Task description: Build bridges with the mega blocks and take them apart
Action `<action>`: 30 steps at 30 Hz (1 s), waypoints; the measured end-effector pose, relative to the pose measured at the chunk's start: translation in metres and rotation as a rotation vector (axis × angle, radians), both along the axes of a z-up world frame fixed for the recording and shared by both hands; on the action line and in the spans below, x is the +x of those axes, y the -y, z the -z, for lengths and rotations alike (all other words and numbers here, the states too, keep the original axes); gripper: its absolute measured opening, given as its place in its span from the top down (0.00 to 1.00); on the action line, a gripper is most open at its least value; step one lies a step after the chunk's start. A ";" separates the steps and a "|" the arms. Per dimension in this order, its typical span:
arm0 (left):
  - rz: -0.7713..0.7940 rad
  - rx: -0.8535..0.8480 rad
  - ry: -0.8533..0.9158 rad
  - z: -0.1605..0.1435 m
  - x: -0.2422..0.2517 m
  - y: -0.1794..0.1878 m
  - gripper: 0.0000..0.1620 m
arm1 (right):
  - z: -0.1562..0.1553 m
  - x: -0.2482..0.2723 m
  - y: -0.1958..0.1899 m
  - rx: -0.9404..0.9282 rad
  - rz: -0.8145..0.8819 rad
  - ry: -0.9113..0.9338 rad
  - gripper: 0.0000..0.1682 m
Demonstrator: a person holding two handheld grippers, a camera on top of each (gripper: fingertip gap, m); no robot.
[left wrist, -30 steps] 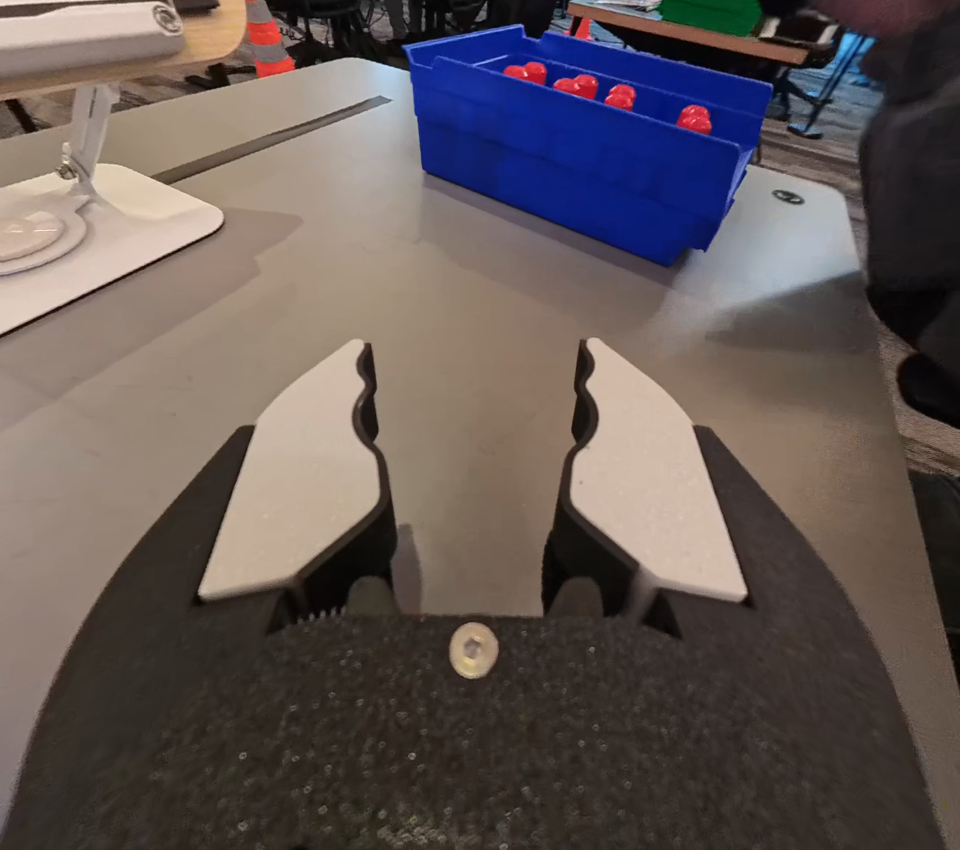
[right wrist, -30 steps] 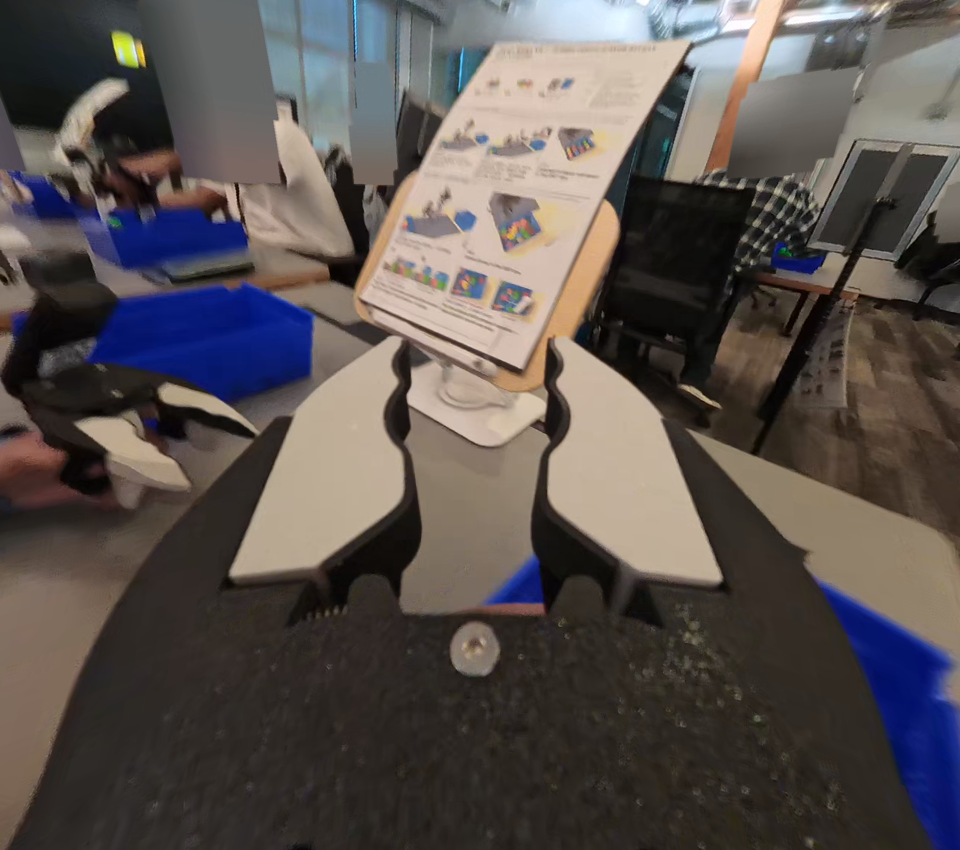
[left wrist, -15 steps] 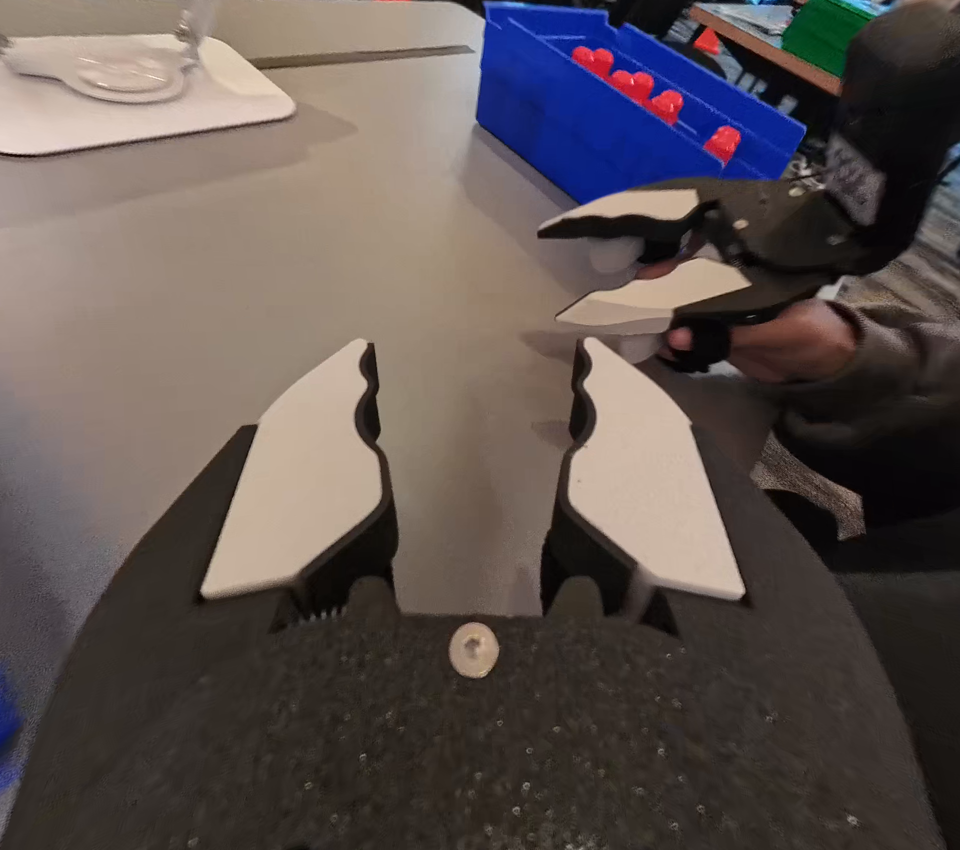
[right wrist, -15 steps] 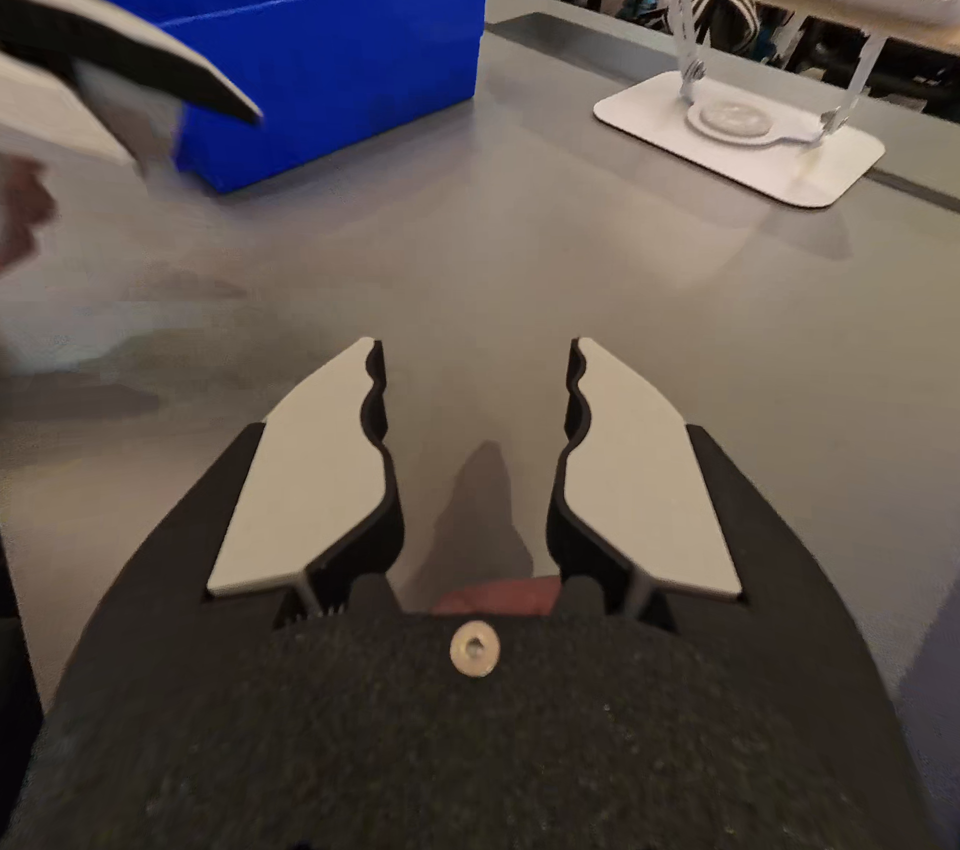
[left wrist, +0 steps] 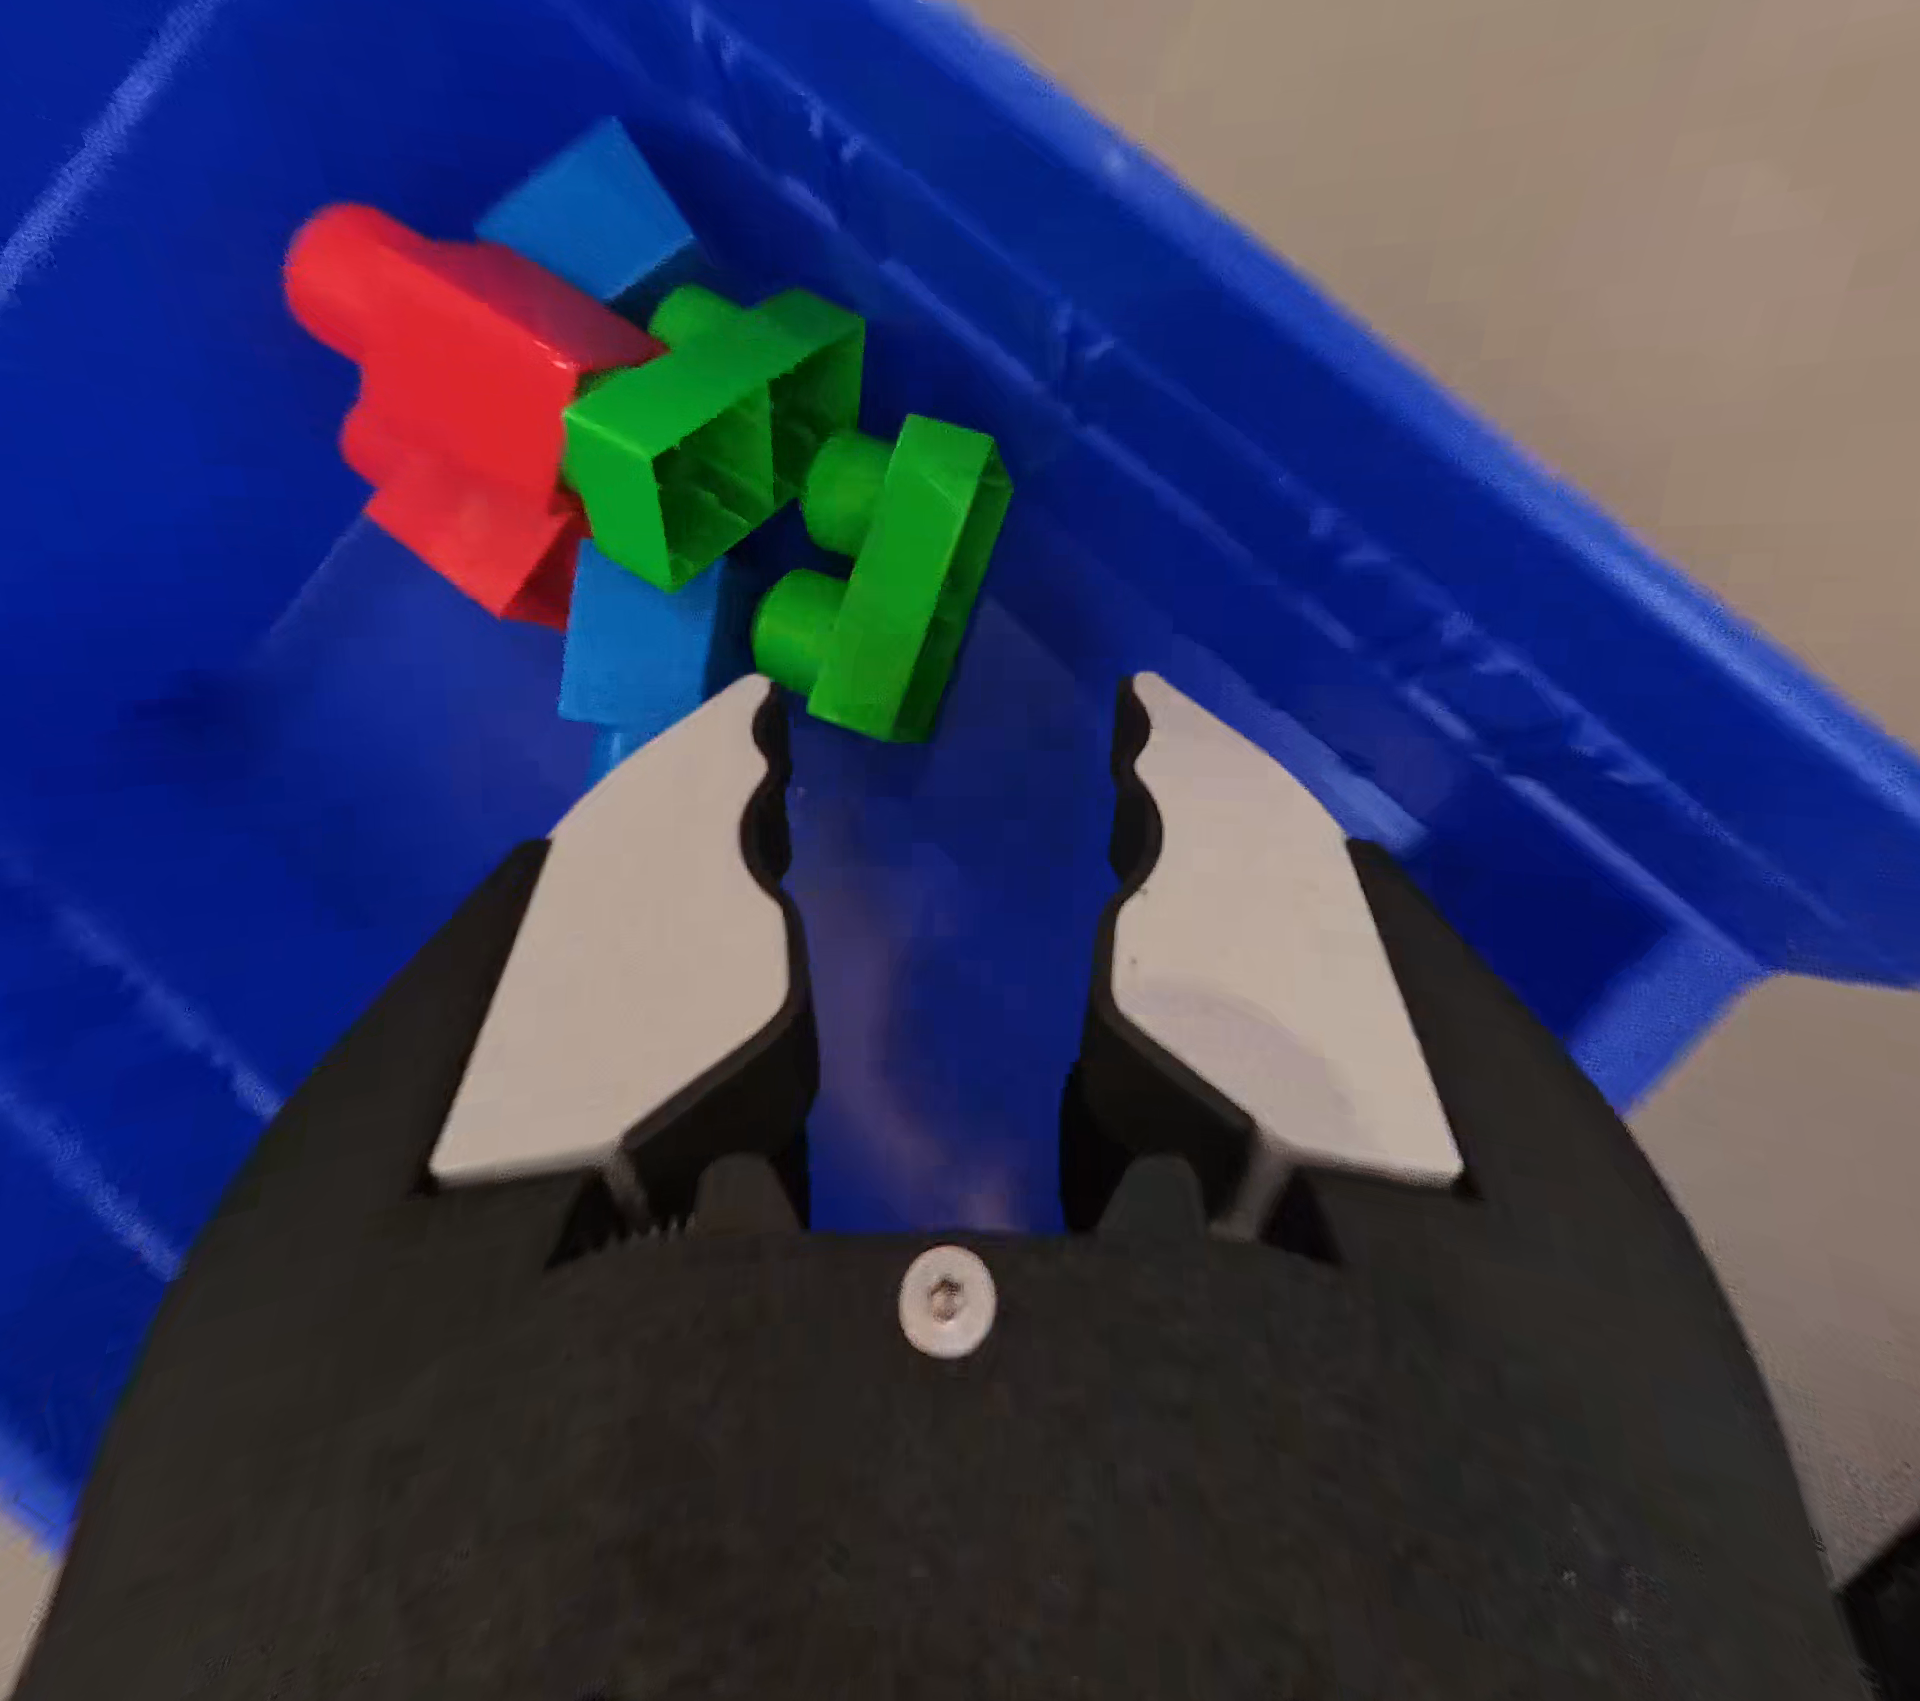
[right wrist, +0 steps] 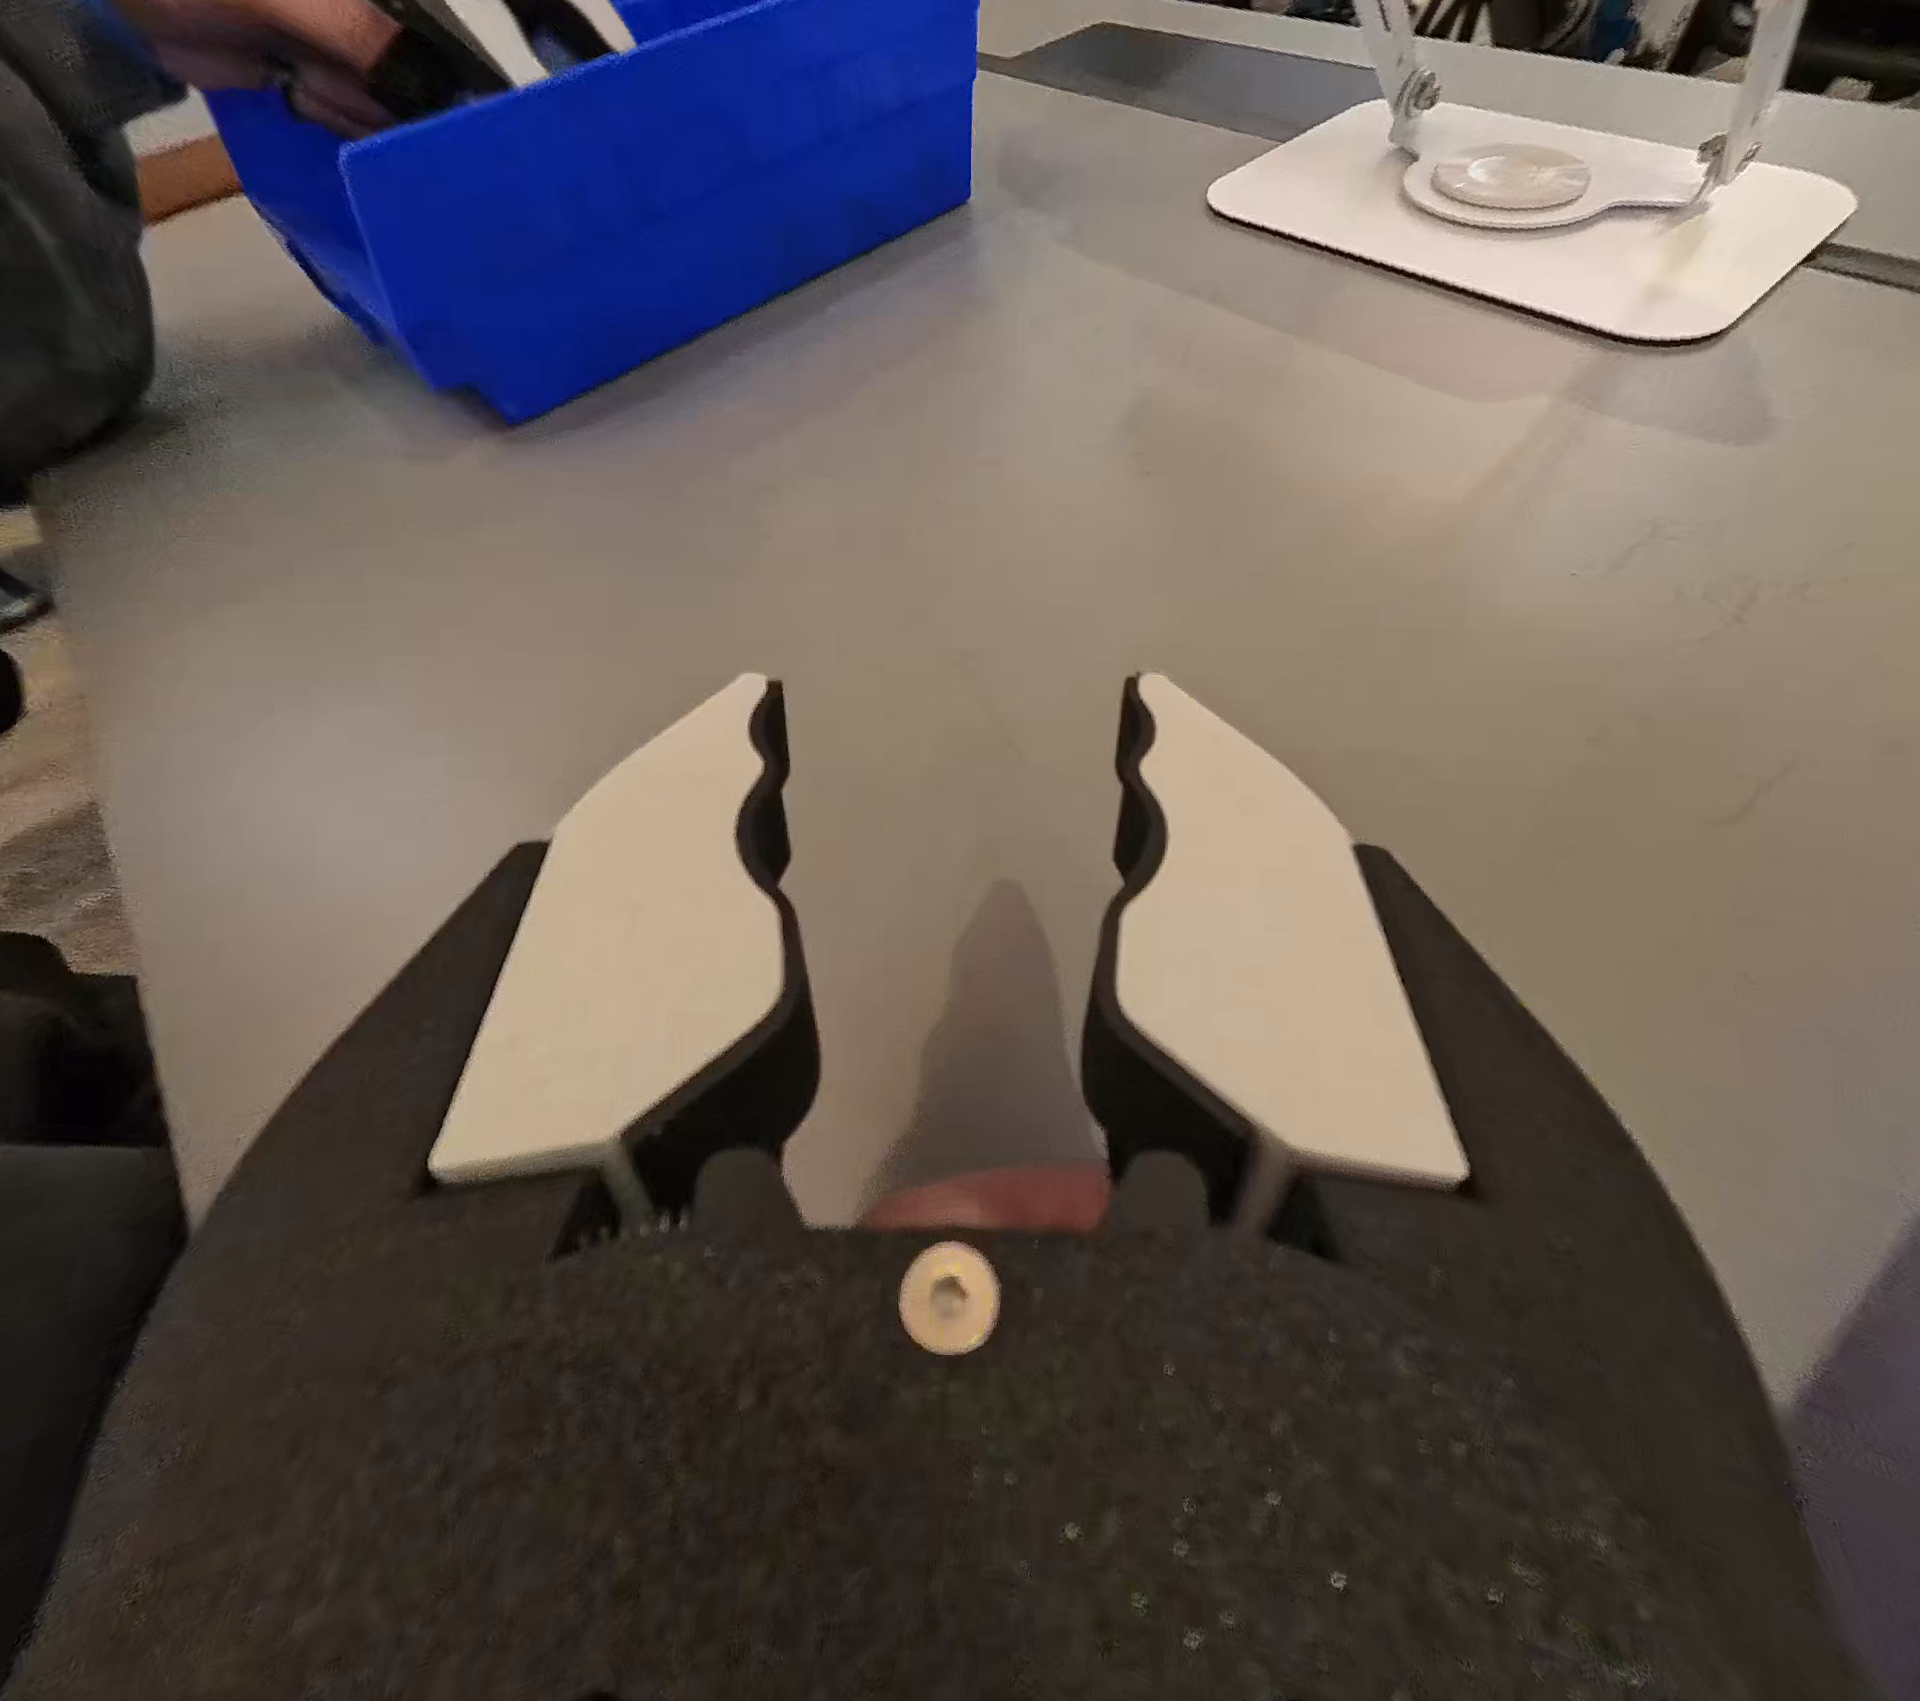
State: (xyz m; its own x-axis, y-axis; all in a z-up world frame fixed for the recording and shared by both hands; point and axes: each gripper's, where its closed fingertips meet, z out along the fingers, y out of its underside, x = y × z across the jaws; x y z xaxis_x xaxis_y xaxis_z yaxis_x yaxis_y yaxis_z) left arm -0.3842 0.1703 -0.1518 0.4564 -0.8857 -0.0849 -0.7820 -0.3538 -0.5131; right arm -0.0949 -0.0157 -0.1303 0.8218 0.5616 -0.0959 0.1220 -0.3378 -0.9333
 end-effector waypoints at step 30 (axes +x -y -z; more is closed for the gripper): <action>0.799 0.291 -0.112 -0.045 0.188 0.057 0.77 | -0.009 0.014 0.007 -0.014 0.008 -0.089 0.68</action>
